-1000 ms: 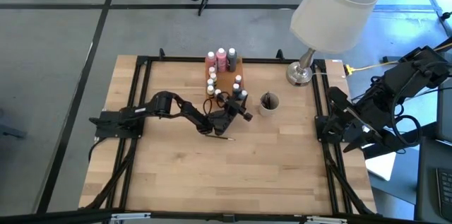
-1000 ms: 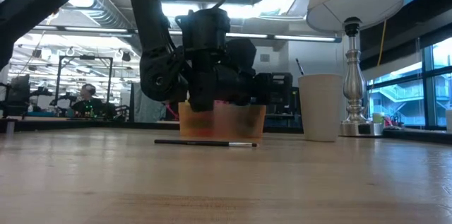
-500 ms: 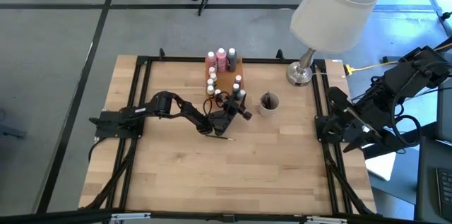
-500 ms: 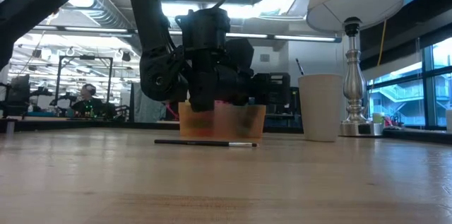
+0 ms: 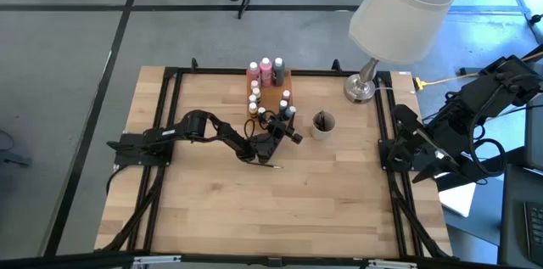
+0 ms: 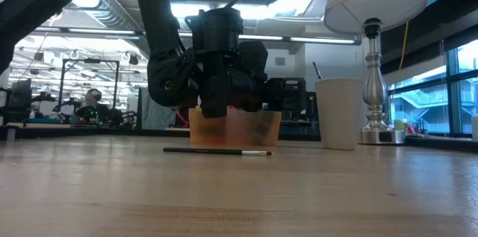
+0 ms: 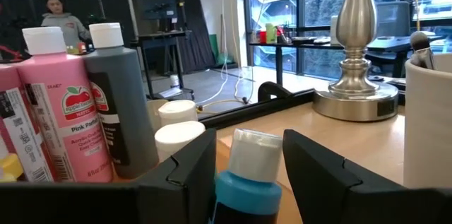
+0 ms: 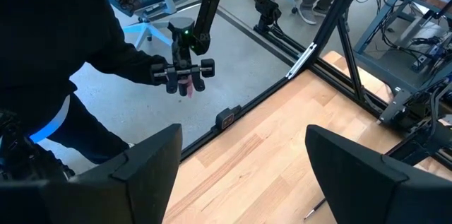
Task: Pick & Place Paint Supplies
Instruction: Put the blue paint bottle into the orange bin, then put the black paint brush into the light brown cup
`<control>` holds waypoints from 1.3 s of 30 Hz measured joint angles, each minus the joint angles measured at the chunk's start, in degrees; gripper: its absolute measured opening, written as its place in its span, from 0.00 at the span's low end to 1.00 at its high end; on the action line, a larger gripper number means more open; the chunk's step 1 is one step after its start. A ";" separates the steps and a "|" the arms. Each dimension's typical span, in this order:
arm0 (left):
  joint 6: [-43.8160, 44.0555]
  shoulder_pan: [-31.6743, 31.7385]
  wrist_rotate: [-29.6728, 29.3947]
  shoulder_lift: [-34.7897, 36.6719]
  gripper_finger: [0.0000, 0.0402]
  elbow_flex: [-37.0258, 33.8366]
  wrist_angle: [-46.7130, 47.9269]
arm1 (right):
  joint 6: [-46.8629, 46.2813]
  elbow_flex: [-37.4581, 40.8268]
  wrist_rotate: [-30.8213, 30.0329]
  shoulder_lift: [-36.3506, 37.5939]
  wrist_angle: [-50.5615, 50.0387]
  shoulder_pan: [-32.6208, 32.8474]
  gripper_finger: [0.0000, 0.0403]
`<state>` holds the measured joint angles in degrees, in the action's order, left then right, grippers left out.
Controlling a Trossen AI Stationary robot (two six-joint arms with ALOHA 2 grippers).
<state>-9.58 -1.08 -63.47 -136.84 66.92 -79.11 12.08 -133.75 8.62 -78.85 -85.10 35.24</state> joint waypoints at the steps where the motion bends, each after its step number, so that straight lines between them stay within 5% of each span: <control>1: 0.01 0.00 0.01 0.00 0.40 -0.01 0.01 | 0.00 0.00 0.00 0.00 -0.01 -0.01 0.76; 25: -0.16 -0.33 0.66 0.00 0.41 0.00 -0.51 | 0.42 0.00 -0.96 0.00 -0.46 0.00 0.76; 39: -7.17 -4.22 -4.05 0.13 0.41 -0.02 -10.71 | 0.36 0.00 -1.14 -0.13 -1.90 -0.01 0.76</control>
<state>-16.76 -5.30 -67.52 -136.71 66.89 -89.82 12.44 -133.75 7.49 -78.97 -87.00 35.24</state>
